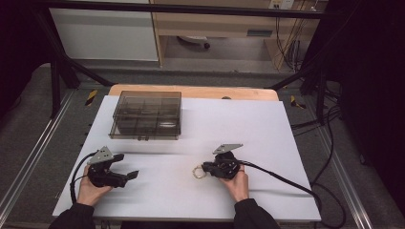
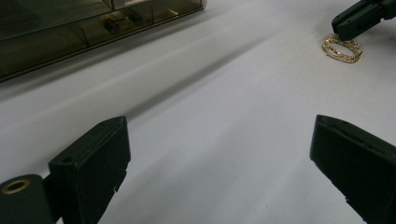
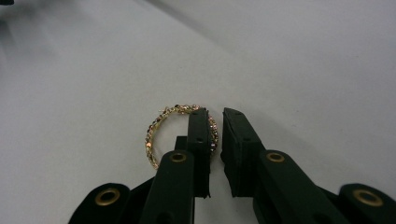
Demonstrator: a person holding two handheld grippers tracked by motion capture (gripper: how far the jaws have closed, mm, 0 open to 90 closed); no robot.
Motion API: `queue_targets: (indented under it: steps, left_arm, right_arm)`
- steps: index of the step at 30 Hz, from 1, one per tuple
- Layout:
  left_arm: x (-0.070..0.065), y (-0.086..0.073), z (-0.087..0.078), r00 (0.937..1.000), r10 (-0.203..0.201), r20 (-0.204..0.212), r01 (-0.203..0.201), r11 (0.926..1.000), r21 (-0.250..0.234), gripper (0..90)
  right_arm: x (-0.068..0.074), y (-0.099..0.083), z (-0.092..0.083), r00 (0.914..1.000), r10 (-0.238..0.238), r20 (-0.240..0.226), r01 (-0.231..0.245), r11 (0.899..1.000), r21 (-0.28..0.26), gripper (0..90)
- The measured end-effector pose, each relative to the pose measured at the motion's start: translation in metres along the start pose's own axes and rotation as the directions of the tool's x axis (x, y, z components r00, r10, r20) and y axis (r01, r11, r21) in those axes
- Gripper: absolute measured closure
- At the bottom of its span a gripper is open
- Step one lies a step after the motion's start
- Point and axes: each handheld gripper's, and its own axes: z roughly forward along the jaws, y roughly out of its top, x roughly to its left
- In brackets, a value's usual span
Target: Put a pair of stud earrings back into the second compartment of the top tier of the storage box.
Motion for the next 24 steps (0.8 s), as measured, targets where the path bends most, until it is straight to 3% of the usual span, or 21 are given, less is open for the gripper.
queue_targets:
  steps: [14, 24]
  left_arm:
    - [0.000, 0.000, -0.001, 1.0000, 0.000, 0.001, 0.000, 1.0000, -0.001, 5.3]
    - [-0.001, 0.000, -0.001, 1.0000, 0.003, 0.003, -0.003, 1.0000, 0.001, 5.4]
  right_arm:
    - [0.002, 0.005, -0.008, 0.9992, 0.036, -0.019, -0.036, 0.999, -0.018, 86.5]
    - [0.014, 0.023, -0.024, 0.9999, -0.014, 0.000, 0.014, 0.997, -0.071, 86.6]
